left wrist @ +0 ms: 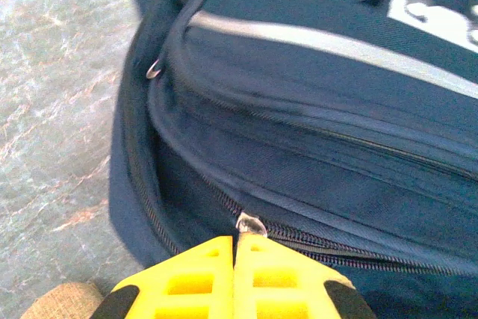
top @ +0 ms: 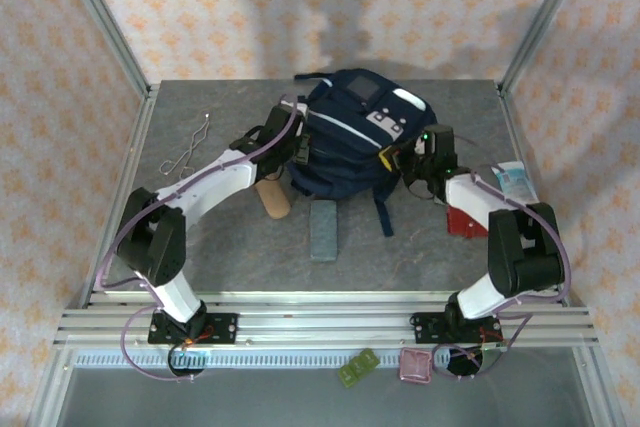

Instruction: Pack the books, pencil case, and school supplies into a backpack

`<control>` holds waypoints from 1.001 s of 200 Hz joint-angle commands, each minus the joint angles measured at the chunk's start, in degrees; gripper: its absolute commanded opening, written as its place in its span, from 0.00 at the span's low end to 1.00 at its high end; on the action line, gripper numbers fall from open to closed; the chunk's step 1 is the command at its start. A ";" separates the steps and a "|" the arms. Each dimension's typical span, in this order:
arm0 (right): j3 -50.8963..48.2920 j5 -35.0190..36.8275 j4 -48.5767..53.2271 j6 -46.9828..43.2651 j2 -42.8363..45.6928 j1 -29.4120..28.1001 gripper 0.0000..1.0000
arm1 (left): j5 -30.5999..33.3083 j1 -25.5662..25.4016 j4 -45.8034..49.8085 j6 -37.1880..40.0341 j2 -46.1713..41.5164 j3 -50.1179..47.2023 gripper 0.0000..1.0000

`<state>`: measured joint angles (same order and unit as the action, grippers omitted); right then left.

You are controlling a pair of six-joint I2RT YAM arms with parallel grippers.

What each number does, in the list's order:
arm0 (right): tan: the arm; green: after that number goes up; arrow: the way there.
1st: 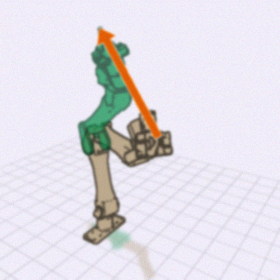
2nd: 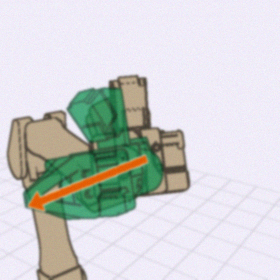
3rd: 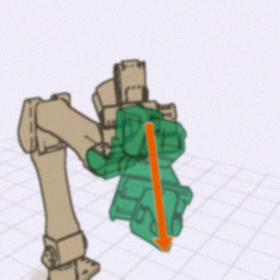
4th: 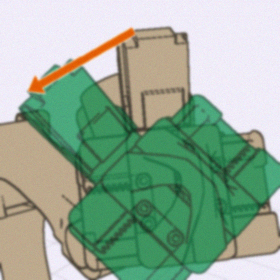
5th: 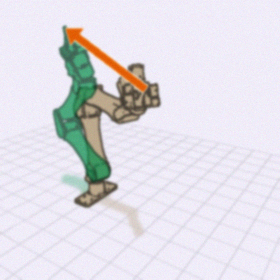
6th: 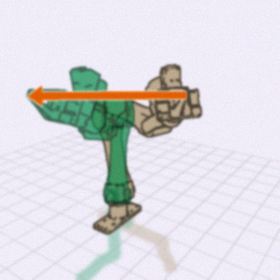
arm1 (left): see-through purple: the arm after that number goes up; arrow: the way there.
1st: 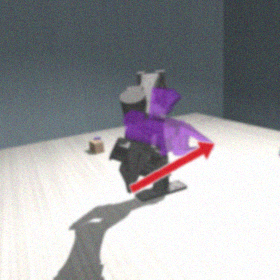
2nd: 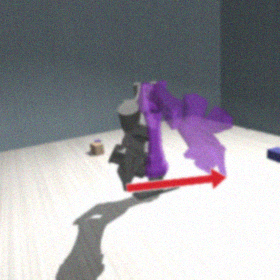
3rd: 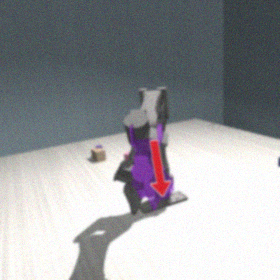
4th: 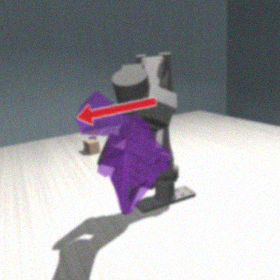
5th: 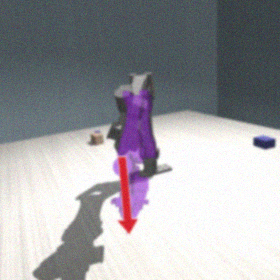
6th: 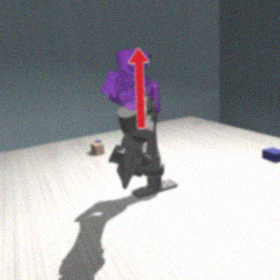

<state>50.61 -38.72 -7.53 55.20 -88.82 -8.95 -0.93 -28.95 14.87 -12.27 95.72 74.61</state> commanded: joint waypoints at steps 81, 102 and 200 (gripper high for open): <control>8.63 2.50 10.16 -8.70 -5.72 3.40 0.36 | -4.13 -9.36 -3.09 -5.36 5.35 3.62 0.00; 4.06 0.77 8.37 -7.73 -2.66 1.84 0.37 | -4.51 -9.97 -2.71 -5.42 6.41 3.29 0.00; -0.83 0.08 6.83 -4.74 0.08 -3.90 0.38 | -2.49 -10.34 1.65 -5.12 5.68 0.98 0.27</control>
<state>49.58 -38.61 0.38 49.93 -89.49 -12.62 -4.05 -38.63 14.35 -17.17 102.48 75.99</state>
